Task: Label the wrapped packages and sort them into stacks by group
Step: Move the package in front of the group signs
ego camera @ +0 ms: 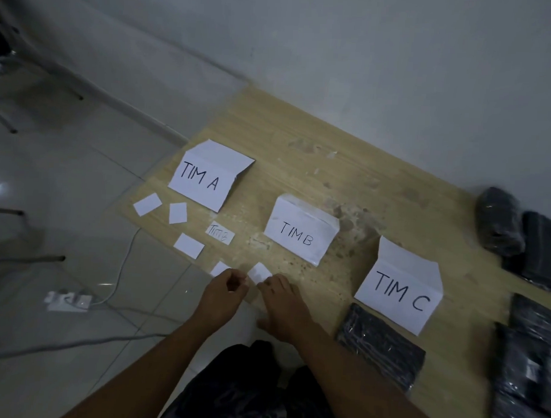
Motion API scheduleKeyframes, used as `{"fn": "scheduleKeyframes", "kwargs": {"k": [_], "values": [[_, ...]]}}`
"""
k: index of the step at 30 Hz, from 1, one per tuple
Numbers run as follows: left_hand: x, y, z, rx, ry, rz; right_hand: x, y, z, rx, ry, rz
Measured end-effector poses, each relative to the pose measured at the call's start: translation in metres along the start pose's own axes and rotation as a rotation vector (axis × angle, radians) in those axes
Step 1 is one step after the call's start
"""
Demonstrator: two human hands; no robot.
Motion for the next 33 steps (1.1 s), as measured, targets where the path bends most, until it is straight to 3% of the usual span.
{"fn": "scheduleKeyframes", "kwargs": {"k": [6,15,18,27,33], "values": [[-0.002,-0.003,-0.008,0.028,-0.013,-0.002,-0.005,0.028,-0.011,-0.084,0.077,-0.037],[-0.013,-0.009,-0.026,0.14,-0.017,-0.013,-0.032,0.066,-0.015,-0.337,-0.082,-0.094],[-0.021,-0.01,-0.036,0.157,-0.024,-0.027,-0.036,0.077,-0.002,-0.477,-0.252,-0.136],[-0.054,-0.003,-0.084,0.329,0.021,0.037,-0.058,0.132,0.033,-0.965,-1.264,-0.56],[-0.079,0.018,-0.126,0.537,0.117,0.046,-0.082,0.178,0.02,-1.063,-1.38,-0.747]]}}
Point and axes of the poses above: each hand's wrist, its own y-axis away from the middle knuckle, its own z-axis out of the back of the hand, x = y × z, the point moved 1 cm from there along -y, towards the middle knuckle, and after that the axes turned 8 degrees about -y, right-handed, at the moved point
